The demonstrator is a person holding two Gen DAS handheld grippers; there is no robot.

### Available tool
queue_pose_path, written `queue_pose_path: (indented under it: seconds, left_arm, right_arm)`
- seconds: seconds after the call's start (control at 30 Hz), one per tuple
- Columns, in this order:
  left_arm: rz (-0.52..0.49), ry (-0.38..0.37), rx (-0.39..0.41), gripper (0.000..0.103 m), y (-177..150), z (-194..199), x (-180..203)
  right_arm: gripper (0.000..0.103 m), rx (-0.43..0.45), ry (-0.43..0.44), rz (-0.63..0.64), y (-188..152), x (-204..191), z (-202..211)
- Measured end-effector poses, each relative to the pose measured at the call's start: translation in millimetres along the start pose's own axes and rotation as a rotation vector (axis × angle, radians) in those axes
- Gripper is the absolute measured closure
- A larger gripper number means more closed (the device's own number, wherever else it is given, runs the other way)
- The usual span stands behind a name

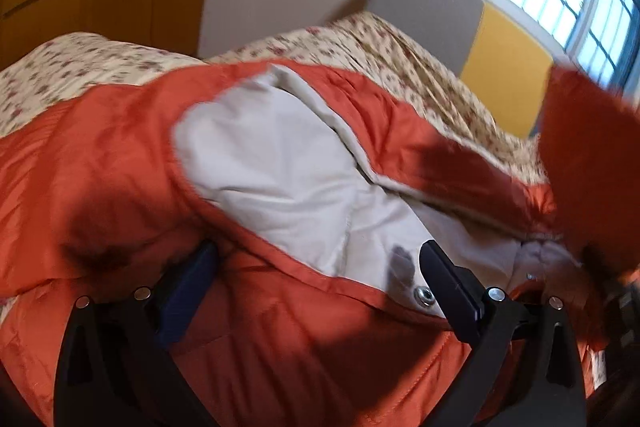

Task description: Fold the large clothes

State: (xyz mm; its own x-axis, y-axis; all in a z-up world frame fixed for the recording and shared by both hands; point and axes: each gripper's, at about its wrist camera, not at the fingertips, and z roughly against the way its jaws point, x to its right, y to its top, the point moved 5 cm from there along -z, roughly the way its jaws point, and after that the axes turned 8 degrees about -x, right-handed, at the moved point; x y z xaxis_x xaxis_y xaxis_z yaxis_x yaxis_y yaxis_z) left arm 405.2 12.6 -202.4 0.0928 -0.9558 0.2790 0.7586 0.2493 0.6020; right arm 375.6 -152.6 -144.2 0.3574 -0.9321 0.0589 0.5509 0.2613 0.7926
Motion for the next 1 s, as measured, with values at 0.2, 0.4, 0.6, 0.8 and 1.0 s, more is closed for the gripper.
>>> queue_pose_path:
  seconds: [0.2, 0.4, 0.6, 0.8, 1.0]
  left_arm:
    - [0.063, 0.004, 0.050, 0.003, 3, 11, -11]
    - [0.102, -0.043, 0.092, 0.004, 1, 25, -18]
    - [0.163, -0.054, 0.207, 0.004, -3, 63, -30]
    - [0.042, -0.187, 0.089, 0.004, -5, 60, 10]
    - [-0.040, -0.141, -0.126, 0.057, -5, 8, 42]
  right_arm:
    - [0.090, -0.167, 0.128, 0.109, -25, -32, -21]
    - [0.046, -0.022, 0.093, -0.020, -28, 1, 36]
    - [0.048, 0.133, -0.065, -0.287, -35, 68, 88]
    - [0.076, 0.047, -0.319, -0.696, -70, 168, 94]
    - [0.079, -0.083, -0.270, -0.719, -78, 187, 52]
